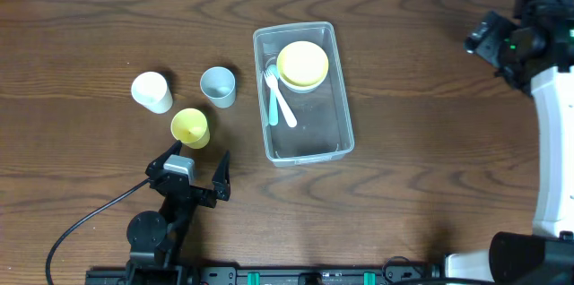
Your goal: Pack container
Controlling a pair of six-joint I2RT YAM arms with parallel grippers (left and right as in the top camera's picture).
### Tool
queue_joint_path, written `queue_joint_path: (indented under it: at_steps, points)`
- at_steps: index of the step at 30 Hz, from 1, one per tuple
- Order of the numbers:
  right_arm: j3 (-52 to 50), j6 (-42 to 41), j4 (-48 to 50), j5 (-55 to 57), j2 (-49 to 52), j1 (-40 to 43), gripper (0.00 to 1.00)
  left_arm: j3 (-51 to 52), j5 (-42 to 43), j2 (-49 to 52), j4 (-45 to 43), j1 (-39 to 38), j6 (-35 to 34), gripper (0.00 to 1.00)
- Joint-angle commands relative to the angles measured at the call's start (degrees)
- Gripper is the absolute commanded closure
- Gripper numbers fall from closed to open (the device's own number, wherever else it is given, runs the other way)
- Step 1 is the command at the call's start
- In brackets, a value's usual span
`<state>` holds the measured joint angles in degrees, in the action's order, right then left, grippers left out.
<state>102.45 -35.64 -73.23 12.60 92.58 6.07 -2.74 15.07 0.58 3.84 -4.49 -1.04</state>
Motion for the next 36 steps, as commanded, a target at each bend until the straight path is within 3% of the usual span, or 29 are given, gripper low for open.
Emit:
queue_joint_path:
  at_steps: [1,4,9,13,19,27,29,36]
  points:
    - [-0.26,-1.68,-0.96,-1.14,0.35,2.23,0.01,1.64,0.39,-0.28,0.83,0.31,0.37,0.02]
    - [-0.26,-1.62,-1.31,-1.25,0.35,2.89,0.01,1.64,0.37,-0.28,0.46,0.31,0.35,0.02]
    - [-0.26,-1.62,-1.38,-1.25,0.35,2.75,0.01,0.22,2.49,-0.22,-1.62,0.31,-5.20,0.02]
    - [-0.26,-1.62,-1.40,-1.27,0.35,2.75,0.01,-7.21,0.59,3.37,1.75,0.31,-6.75,0.02]
    - [-0.26,-1.62,-1.38,-1.25,0.35,2.78,0.01,-30.08,-3.10,24.04,18.64,0.31,-6.32,0.02]
    - [-0.26,-1.62,-1.38,-1.25,0.35,2.75,0.01,-62.47,-3.06,54.97,50.49,0.31,-6.36,0.02]
    - [-0.26,-1.62,-1.38,-1.25,0.35,2.78,0.01,-65.79,-3.04,59.78,54.97,0.31,-6.34,0.02]
    - [-0.26,-1.62,-1.38,-1.25,0.35,2.75,0.01,-66.05,-0.94,71.17,56.59,0.28,-6.34,0.02]
